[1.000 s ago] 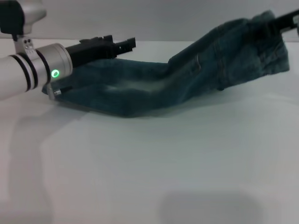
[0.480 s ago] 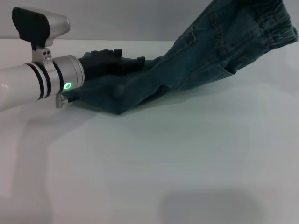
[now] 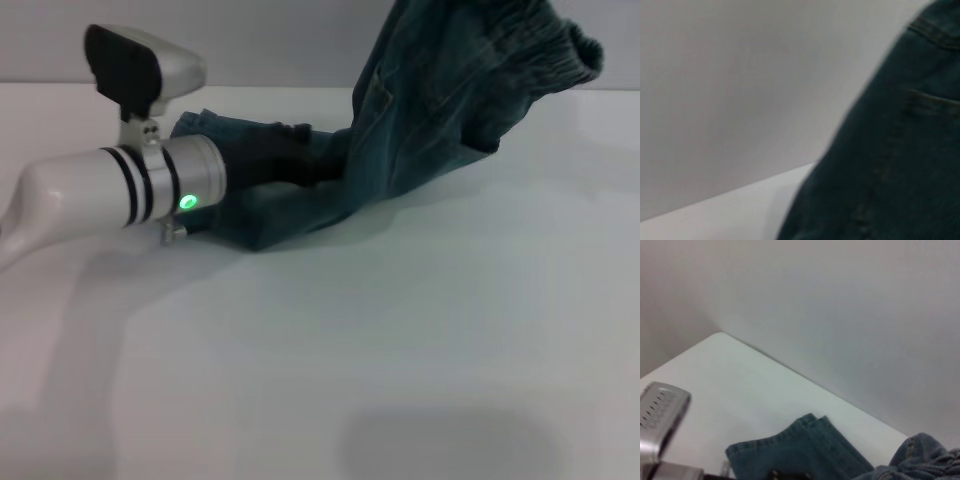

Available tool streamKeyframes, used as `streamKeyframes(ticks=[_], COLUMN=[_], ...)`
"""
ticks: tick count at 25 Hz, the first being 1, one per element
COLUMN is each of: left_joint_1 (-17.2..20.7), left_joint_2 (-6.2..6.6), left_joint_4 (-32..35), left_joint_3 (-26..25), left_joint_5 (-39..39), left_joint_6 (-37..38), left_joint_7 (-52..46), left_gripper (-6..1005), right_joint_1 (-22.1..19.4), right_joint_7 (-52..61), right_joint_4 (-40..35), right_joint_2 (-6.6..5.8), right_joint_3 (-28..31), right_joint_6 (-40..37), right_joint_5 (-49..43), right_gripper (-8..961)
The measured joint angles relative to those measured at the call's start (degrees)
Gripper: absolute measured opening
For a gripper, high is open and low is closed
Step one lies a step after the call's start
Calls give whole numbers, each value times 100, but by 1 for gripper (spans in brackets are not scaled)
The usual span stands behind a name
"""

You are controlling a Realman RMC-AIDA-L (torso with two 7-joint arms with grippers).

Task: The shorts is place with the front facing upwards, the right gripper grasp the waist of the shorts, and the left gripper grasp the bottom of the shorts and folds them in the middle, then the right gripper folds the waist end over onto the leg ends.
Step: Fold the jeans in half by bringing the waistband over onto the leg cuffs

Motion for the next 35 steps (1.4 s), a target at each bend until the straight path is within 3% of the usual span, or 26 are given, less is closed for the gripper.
streamKeyframes(ticks=[21, 29, 35], left_joint_1=[60, 112, 383], left_joint_2=[0, 90, 127], left_joint_4=[370, 328, 311], left_joint_3=[2224, 2175, 1407], left_joint_5=[-1665, -1692, -1144], left_joint_6=[0, -134, -392], left_joint_7=[33, 83, 328], left_gripper=[820, 819, 819], right_joint_1=[211, 105, -29], right_joint_7=[-35, -39, -61], right_joint_4=[623, 734, 798], right_joint_2=[117, 103, 86], right_joint_3=[-727, -794, -798], right_joint_6=[297, 266, 280], right_joint_5=[496, 471, 481], right_gripper=[68, 65, 66])
